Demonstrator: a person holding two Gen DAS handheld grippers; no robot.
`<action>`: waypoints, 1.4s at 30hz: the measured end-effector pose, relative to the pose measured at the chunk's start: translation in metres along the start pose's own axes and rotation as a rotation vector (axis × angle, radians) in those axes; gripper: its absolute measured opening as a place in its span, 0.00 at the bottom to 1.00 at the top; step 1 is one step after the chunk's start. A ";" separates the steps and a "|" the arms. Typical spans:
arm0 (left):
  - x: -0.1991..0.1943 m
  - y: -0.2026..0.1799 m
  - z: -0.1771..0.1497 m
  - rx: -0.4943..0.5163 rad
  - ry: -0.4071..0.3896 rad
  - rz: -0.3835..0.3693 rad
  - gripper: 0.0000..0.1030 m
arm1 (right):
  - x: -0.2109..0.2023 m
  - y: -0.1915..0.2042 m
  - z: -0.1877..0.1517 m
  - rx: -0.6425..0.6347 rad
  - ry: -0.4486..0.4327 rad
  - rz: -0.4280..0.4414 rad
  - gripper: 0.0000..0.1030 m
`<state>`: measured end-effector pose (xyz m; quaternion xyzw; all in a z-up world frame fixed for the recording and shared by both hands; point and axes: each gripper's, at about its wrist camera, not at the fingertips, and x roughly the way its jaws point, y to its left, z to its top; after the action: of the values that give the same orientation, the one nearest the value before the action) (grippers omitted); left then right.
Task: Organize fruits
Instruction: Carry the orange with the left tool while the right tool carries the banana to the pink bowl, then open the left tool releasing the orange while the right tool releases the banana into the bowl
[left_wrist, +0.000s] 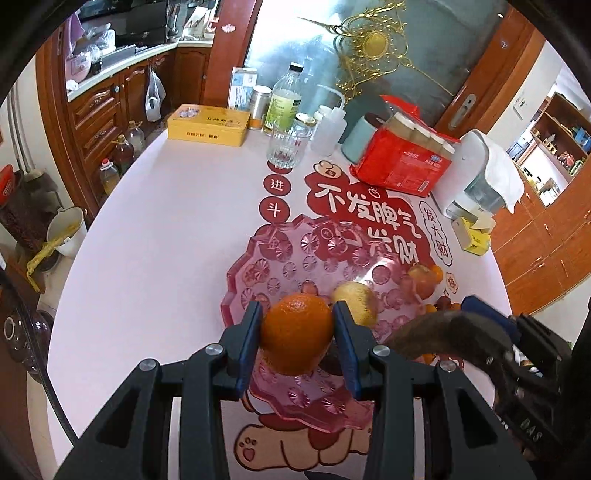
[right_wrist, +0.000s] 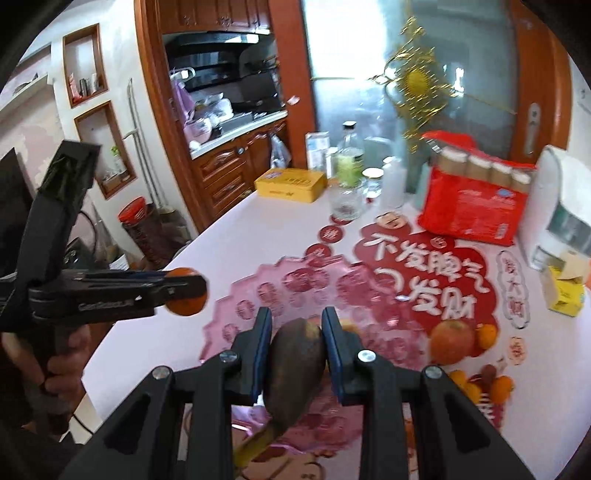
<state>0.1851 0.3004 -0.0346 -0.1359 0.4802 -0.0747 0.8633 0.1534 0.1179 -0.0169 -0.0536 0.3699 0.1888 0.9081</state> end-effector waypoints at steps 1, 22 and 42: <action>0.003 0.003 0.001 0.001 0.004 -0.003 0.36 | 0.004 0.004 0.000 0.001 0.008 0.010 0.27; 0.082 0.004 0.005 0.055 0.137 -0.089 0.37 | 0.061 -0.015 -0.019 0.145 0.154 0.024 0.27; 0.057 -0.011 -0.006 0.093 0.118 -0.070 0.69 | 0.035 -0.039 -0.030 0.269 0.114 -0.088 0.59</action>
<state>0.2103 0.2738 -0.0807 -0.1076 0.5211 -0.1348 0.8359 0.1717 0.0856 -0.0647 0.0416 0.4401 0.0944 0.8920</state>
